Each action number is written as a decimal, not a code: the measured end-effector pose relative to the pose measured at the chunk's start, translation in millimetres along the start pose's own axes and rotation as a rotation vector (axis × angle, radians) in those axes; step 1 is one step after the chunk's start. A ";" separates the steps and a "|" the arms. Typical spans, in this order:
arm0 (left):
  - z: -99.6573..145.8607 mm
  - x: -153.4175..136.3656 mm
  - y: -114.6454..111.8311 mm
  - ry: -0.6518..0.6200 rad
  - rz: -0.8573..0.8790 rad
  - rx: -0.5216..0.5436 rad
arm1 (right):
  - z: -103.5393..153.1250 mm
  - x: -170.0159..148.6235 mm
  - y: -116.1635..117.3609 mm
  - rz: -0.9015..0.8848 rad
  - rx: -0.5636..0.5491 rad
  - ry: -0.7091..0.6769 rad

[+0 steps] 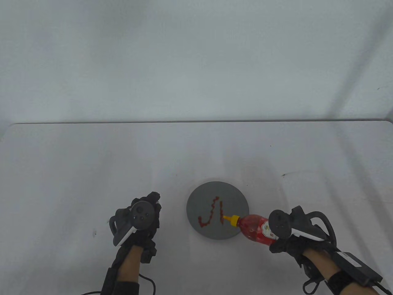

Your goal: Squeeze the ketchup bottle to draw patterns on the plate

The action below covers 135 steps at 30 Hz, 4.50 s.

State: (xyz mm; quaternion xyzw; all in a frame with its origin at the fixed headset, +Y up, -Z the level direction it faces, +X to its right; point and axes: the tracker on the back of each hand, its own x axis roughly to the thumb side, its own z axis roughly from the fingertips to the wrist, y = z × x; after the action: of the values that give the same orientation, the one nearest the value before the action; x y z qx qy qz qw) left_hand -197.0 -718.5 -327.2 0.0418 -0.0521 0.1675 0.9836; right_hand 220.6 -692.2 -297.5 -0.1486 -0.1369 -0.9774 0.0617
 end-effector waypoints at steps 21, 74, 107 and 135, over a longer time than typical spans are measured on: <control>4.3 -6.6 11.5 0.044 0.039 0.054 | -8.5 -30.5 -8.7 0.040 -0.035 0.094; 6.6 13.7 11.7 -0.042 0.112 0.038 | 14.8 -28.7 11.7 -0.435 -0.380 0.009; -33.1 143.3 62.7 -0.398 0.529 0.030 | 1.7 0.2 29.7 -0.802 -0.458 -0.207; -47.0 162.4 40.2 -0.518 0.322 -0.136 | -6.4 -11.1 40.2 -0.747 -0.417 -0.196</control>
State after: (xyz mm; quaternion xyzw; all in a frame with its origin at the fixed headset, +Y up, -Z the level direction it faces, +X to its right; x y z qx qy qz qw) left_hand -53.9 -623.3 -352.2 0.0083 -0.3181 0.3010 0.8990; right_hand 235.9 -731.5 -296.8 -0.1904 0.0140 -0.9206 -0.3407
